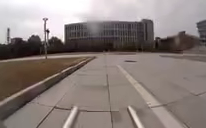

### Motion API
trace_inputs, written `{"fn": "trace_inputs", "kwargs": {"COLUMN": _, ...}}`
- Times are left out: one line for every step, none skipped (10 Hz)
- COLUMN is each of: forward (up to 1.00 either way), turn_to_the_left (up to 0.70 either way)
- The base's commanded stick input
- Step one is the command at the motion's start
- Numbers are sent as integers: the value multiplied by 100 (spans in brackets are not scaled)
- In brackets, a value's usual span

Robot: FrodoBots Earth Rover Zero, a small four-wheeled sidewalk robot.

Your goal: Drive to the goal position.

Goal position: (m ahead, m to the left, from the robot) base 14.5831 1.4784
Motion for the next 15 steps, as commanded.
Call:
{"fn": "trace_inputs", "kwargs": {"forward": 70, "turn_to_the_left": 0}}
{"fn": "trace_inputs", "kwargs": {"forward": 70, "turn_to_the_left": 0}}
{"fn": "trace_inputs", "kwargs": {"forward": 70, "turn_to_the_left": 0}}
{"fn": "trace_inputs", "kwargs": {"forward": 70, "turn_to_the_left": 0}}
{"fn": "trace_inputs", "kwargs": {"forward": 70, "turn_to_the_left": 0}}
{"fn": "trace_inputs", "kwargs": {"forward": 70, "turn_to_the_left": 0}}
{"fn": "trace_inputs", "kwargs": {"forward": 70, "turn_to_the_left": 0}}
{"fn": "trace_inputs", "kwargs": {"forward": 70, "turn_to_the_left": -35}}
{"fn": "trace_inputs", "kwargs": {"forward": 70, "turn_to_the_left": -35}}
{"fn": "trace_inputs", "kwargs": {"forward": 70, "turn_to_the_left": -35}}
{"fn": "trace_inputs", "kwargs": {"forward": 70, "turn_to_the_left": -6}}
{"fn": "trace_inputs", "kwargs": {"forward": 70, "turn_to_the_left": 0}}
{"fn": "trace_inputs", "kwargs": {"forward": 70, "turn_to_the_left": 0}}
{"fn": "trace_inputs", "kwargs": {"forward": 70, "turn_to_the_left": 0}}
{"fn": "trace_inputs", "kwargs": {"forward": 70, "turn_to_the_left": 0}}
